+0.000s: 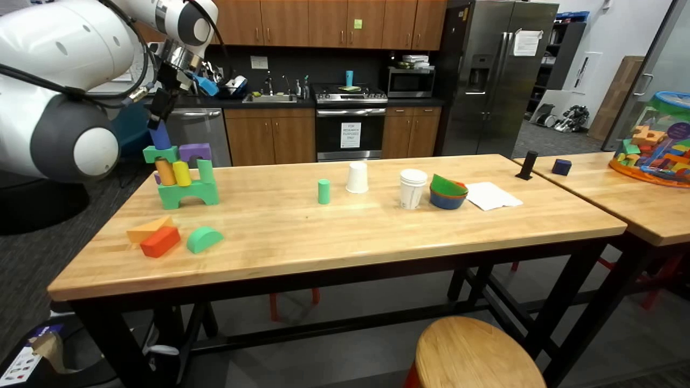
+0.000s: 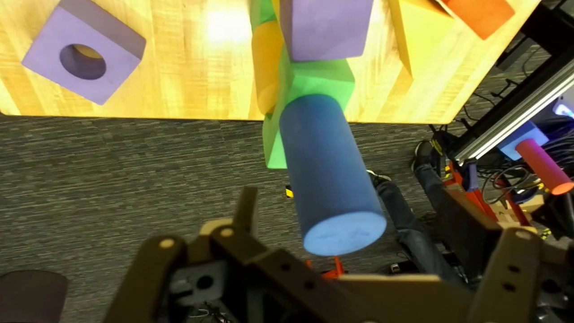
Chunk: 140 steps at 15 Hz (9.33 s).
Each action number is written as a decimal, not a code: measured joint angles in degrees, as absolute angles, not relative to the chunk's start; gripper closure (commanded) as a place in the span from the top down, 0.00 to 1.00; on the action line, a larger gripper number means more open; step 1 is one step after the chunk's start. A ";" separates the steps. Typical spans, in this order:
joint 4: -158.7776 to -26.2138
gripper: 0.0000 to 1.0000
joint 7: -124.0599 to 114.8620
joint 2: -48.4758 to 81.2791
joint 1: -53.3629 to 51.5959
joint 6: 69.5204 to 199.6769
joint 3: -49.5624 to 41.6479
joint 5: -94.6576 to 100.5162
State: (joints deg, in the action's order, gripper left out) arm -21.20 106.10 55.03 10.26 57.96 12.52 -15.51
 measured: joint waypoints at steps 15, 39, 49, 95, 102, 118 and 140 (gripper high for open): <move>-20.26 1.00 84.51 46.91 15.99 60.75 12.21 -17.94; -21.23 1.00 49.93 51.21 18.81 97.50 11.72 -20.84; -21.25 1.00 31.57 53.26 18.28 124.72 8.71 -15.18; -20.13 1.00 13.34 47.04 20.03 40.50 -1.30 -4.54; -21.03 1.00 14.31 46.59 20.23 40.40 -1.24 -4.54; -20.99 1.00 9.90 40.49 25.60 50.60 0.64 -12.59; -20.67 1.00 11.32 43.20 24.35 53.71 0.93 -11.98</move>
